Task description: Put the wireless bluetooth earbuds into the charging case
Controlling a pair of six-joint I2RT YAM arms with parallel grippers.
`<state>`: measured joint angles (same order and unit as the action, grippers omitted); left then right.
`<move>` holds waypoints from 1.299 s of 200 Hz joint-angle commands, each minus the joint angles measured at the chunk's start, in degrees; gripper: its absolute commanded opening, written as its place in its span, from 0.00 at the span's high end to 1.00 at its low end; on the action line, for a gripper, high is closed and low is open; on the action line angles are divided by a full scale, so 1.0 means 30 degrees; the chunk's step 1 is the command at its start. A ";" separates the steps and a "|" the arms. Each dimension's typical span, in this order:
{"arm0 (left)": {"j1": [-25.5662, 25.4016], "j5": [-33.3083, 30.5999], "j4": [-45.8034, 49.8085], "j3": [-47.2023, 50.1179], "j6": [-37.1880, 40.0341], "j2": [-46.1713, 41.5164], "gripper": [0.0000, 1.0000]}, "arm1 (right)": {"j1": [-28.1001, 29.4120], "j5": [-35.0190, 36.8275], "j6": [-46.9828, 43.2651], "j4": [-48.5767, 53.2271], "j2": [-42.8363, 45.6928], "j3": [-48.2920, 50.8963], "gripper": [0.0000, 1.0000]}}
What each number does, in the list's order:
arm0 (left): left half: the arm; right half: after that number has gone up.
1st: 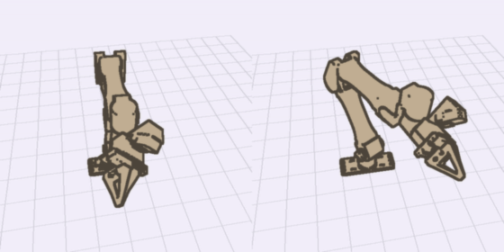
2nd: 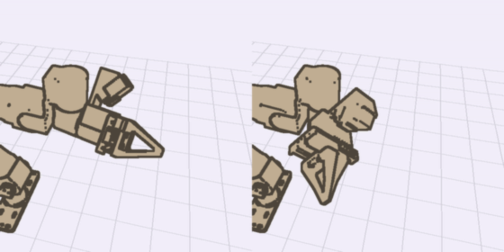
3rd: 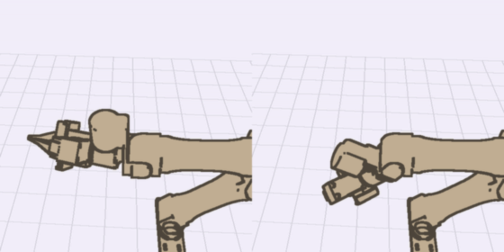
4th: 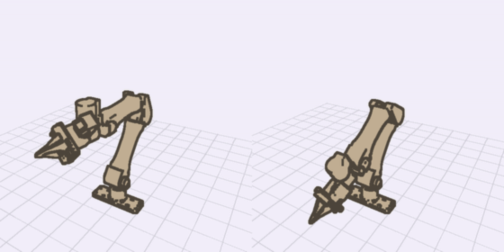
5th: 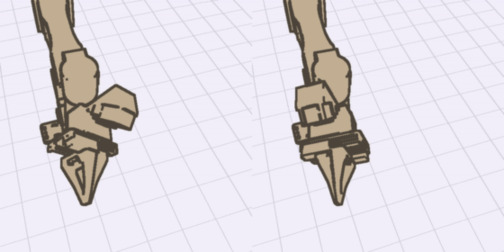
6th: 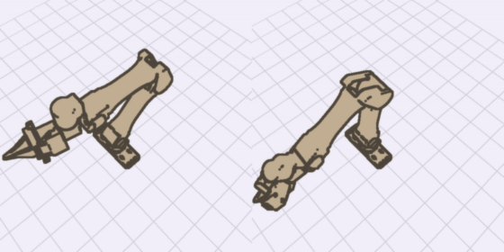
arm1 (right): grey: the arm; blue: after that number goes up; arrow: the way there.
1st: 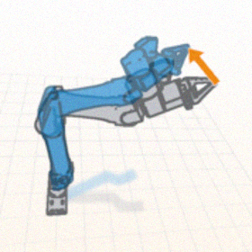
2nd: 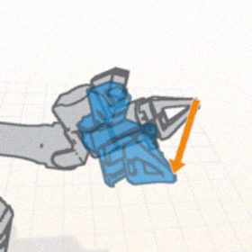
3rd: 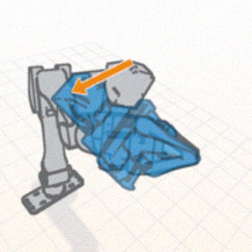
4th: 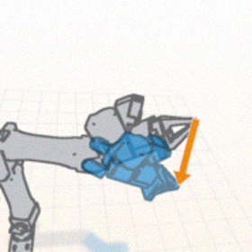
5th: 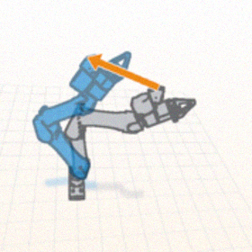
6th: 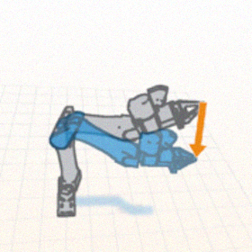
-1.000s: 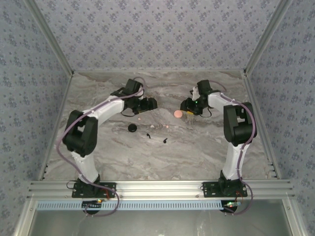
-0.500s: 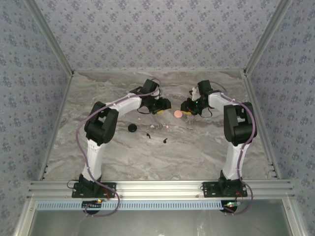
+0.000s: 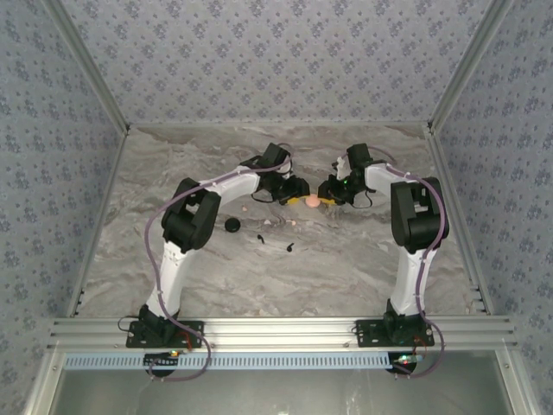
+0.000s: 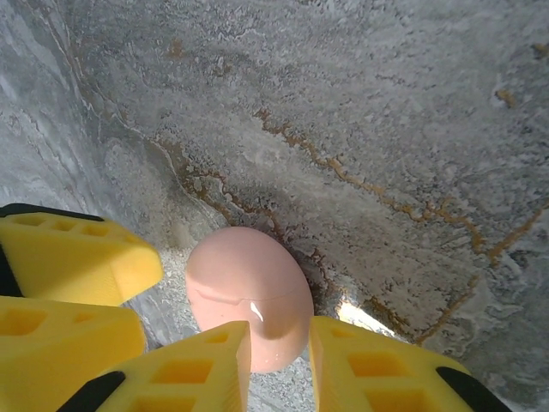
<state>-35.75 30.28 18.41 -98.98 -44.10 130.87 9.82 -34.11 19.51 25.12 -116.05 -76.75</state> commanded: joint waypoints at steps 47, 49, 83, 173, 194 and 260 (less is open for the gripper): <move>-0.0391 0.0629 -0.0427 -0.0933 -0.0739 0.1053 0.52 | -0.0133 -0.0664 -0.0057 0.0123 -0.0626 -0.0026 0.76; -0.0397 0.0651 -0.0462 -0.0947 -0.0777 0.1084 0.52 | -0.0124 -0.0655 -0.0035 0.0107 -0.0639 -0.0023 0.76; -0.0468 0.0869 -0.0985 -0.0908 -0.1196 0.1424 0.52 | -0.0143 -0.0621 0.0214 -0.0065 -0.0721 0.0237 0.78; -0.0502 0.1531 -0.2894 -0.0552 -0.2601 0.1584 0.59 | -0.0462 -0.1241 0.1026 -0.0781 -0.0780 0.0959 0.80; -0.0506 0.1471 -0.3175 -0.0446 -0.2839 0.1610 0.65 | -0.0514 -0.1391 0.1009 -0.0816 -0.0780 0.0997 0.80; -0.0477 0.0953 -0.3924 0.0238 -0.3147 0.0817 0.81 | -0.0661 -0.1463 0.1074 -0.0807 0.0038 0.1271 0.76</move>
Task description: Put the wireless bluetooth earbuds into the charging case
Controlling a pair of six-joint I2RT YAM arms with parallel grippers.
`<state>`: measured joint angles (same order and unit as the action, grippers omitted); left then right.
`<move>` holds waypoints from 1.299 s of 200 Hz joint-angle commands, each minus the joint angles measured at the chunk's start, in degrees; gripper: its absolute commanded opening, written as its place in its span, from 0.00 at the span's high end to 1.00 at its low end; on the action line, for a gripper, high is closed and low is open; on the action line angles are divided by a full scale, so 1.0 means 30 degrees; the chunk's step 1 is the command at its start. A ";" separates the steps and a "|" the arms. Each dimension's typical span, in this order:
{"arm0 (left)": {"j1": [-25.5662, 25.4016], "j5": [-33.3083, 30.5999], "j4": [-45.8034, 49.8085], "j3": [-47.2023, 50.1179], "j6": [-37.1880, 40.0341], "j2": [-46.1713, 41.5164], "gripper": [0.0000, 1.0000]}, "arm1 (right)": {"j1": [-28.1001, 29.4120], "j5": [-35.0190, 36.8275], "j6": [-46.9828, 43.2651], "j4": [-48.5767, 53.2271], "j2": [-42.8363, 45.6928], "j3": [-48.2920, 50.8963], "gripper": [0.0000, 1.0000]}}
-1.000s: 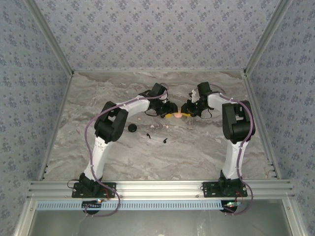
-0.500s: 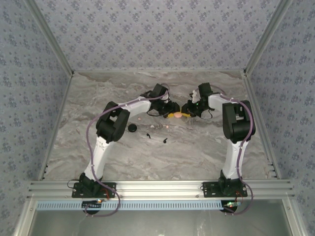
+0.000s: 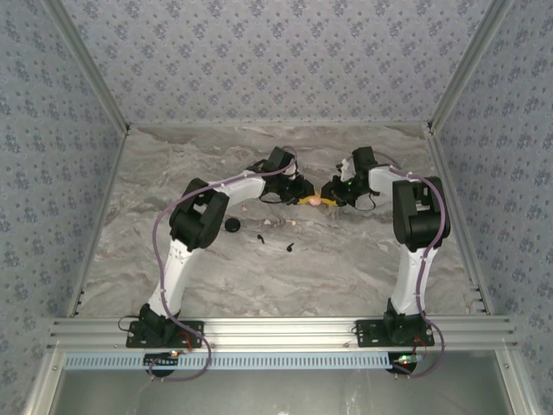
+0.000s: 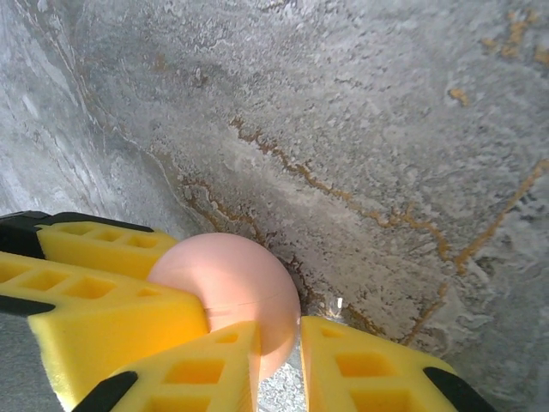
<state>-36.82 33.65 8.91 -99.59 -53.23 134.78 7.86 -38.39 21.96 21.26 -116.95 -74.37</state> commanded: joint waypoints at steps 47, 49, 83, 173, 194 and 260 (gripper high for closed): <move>0.0312 -0.0185 -0.1198 0.1293 0.0251 -0.1794 0.81 | -0.0548 0.0027 0.0168 0.0387 0.2509 0.1128 0.68; 0.0332 -0.0138 -0.1288 0.1366 0.0253 -0.1859 0.81 | -0.0578 0.0039 0.0142 0.0393 0.2625 0.1157 0.68; 0.0869 0.0465 -0.1914 0.2406 0.1093 -0.3765 0.81 | -0.1144 -0.0917 -0.0371 0.0531 0.4404 0.1497 0.64; 0.2389 0.3912 -0.2361 0.5562 0.5614 -1.1010 0.82 | -0.1120 -0.6645 -0.1849 0.0676 0.8422 0.0614 0.53; 0.2459 0.4893 -0.2069 0.5662 0.6436 -1.1909 0.82 | -0.0573 -0.7819 -0.2146 0.0635 0.8964 0.0079 0.50; 0.2459 0.6676 -0.1750 0.5885 0.7565 -1.3167 0.82 | 0.0822 -0.9658 -0.2371 0.0345 0.9228 -0.1418 0.45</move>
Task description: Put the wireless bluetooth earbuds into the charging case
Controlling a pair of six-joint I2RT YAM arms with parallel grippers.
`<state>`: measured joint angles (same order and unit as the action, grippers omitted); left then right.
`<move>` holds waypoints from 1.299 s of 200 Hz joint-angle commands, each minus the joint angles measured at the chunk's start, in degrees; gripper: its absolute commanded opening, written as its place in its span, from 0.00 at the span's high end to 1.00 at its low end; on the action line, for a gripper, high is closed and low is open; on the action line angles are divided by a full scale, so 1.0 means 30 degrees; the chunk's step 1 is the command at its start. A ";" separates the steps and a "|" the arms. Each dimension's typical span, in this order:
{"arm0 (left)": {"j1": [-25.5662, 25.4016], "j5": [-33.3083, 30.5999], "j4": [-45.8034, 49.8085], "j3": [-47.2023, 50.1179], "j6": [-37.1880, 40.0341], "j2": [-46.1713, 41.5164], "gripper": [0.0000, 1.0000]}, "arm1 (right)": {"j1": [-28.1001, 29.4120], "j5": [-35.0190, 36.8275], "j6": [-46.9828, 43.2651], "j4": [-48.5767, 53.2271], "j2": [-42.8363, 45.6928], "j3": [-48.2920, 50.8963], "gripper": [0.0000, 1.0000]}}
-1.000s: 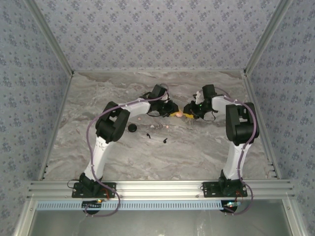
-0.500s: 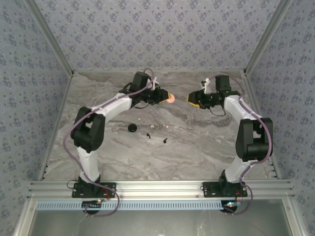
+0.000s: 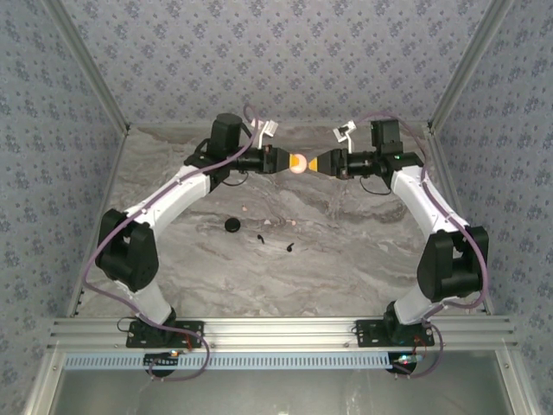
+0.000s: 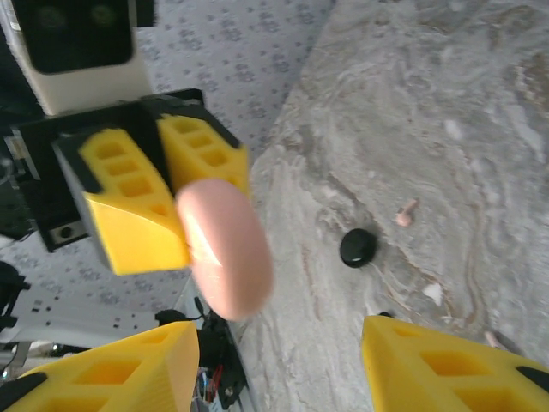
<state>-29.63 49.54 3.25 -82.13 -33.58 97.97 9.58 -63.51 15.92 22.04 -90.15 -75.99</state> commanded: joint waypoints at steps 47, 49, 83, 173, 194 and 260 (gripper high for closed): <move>0.0040 0.1618 0.0639 0.0071 0.1495 -0.1218 0.82 | 0.0497 -0.1461 -0.0371 0.0071 0.0078 -0.1434 0.45; 0.0049 0.1643 0.0608 0.0071 0.1497 -0.1221 0.82 | 0.0541 -0.1496 -0.0382 0.0088 0.0057 -0.1467 0.45; 0.0003 0.1805 0.0456 0.0130 0.1498 -0.1310 0.83 | 0.0889 -0.1878 -0.1094 0.0935 -0.0265 -0.1871 0.47; -0.0198 0.1992 0.0441 -0.0017 0.1498 -0.1325 0.83 | 0.1425 -0.1739 -0.2025 0.2319 -0.0864 -0.2561 0.57; -0.0212 0.2010 0.0473 -0.0040 0.1526 -0.1340 0.83 | 0.1463 -0.1794 -0.2055 0.2330 -0.0919 -0.2566 0.62; -0.0369 0.1835 0.0755 -0.0030 0.1614 -0.1409 0.65 | 0.1360 -0.1332 -0.1569 0.1818 -0.0368 -0.2378 0.79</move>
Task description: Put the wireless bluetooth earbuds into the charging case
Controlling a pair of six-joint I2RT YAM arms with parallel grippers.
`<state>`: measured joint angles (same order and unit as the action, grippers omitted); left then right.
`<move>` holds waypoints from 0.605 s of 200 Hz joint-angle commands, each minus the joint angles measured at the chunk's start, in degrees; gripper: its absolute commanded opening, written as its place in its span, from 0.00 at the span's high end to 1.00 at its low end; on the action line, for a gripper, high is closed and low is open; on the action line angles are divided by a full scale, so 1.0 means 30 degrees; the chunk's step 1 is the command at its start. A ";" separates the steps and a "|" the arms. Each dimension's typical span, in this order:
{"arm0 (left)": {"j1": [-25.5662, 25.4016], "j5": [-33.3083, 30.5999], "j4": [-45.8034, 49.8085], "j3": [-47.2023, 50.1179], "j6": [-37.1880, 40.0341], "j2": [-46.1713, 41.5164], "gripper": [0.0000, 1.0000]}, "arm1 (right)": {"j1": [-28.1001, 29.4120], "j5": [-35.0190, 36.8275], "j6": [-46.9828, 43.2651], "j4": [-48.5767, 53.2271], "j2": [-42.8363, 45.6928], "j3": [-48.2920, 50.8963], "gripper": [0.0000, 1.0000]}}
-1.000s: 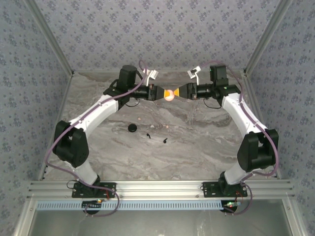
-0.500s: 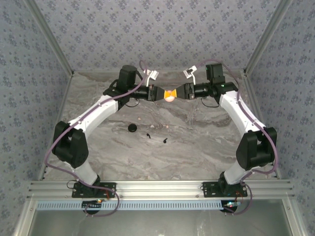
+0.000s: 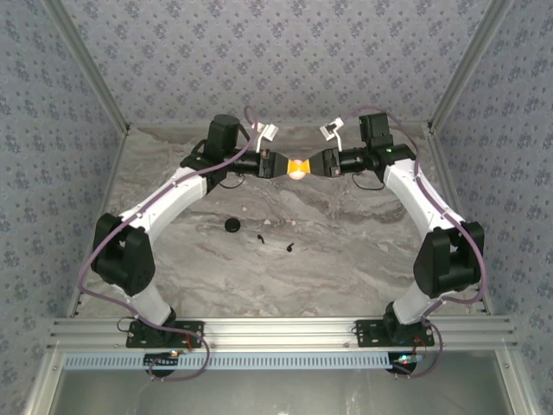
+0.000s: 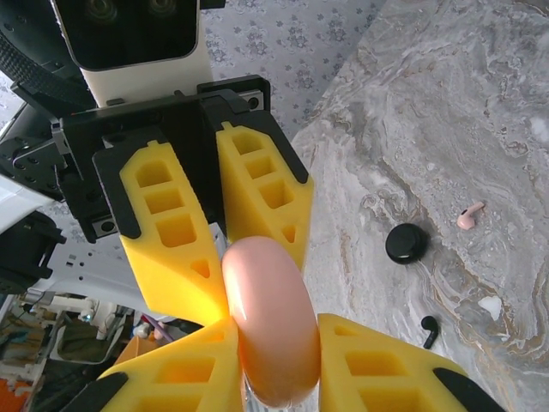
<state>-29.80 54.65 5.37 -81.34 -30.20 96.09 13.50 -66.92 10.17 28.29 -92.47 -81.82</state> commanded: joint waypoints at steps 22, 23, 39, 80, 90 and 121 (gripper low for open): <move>-0.0347 -0.0277 0.0042 0.0044 0.0415 -0.1118 0.56 | -0.0248 -0.0034 0.1490 -0.1721 0.0960 0.0103 0.79; -0.0348 -0.0312 0.0035 0.0058 0.0406 -0.1150 0.56 | -0.0249 -0.0041 0.1554 -0.1782 0.0979 0.0124 0.79; -0.0349 -0.0671 -0.0604 0.0628 -0.0080 -0.1512 0.53 | -0.0353 -0.0166 0.1897 -0.2066 0.1137 0.0129 0.79; -0.0376 -0.2046 -0.4285 0.2832 -0.2485 -0.2574 0.52 | -0.0224 -0.0253 0.2736 -0.2932 0.1516 0.0261 0.80; -0.0405 -0.2401 -0.5200 0.3302 -0.3094 -0.2725 0.52 | -0.0214 -0.0183 0.2933 -0.3163 0.1628 0.0322 0.80; -0.0563 -0.2910 -0.7508 0.4144 -0.4503 -0.2852 0.52 | -0.0108 -0.0116 0.3211 -0.3568 0.1836 0.0522 0.80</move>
<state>-30.92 48.53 -8.25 -70.04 -38.98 88.97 12.73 -66.59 17.85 19.73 -89.06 -81.10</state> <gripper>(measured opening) 0.480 0.202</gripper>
